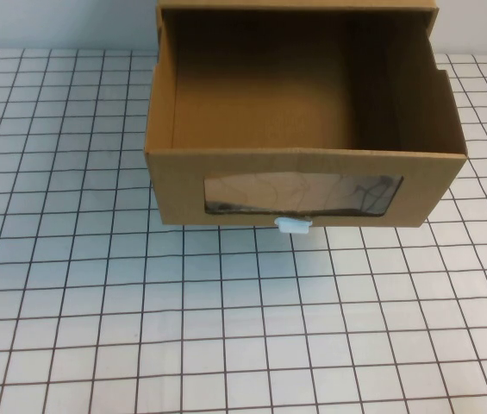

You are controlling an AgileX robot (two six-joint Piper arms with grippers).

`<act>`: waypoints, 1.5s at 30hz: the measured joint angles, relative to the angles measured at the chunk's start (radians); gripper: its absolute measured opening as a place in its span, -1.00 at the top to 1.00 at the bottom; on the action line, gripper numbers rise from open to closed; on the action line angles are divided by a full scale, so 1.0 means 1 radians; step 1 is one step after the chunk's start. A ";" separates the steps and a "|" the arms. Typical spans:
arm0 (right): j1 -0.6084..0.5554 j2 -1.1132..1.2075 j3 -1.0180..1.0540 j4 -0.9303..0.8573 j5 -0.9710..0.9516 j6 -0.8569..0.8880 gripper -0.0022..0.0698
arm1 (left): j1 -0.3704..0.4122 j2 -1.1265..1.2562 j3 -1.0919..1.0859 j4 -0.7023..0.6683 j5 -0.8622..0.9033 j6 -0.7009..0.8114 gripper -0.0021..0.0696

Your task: Close the shoe box

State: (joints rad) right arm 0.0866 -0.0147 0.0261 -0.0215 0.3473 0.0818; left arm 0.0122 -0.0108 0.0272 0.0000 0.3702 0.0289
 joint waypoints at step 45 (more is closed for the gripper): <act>0.000 0.000 -0.011 0.030 -1.185 0.096 0.98 | 0.000 -0.002 -0.003 -0.264 -1.080 -0.405 0.96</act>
State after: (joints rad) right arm 0.0866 -0.0147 0.0154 0.0085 -0.8381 0.1775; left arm 0.0122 -0.0124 0.0244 -0.2636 -0.7094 -0.3762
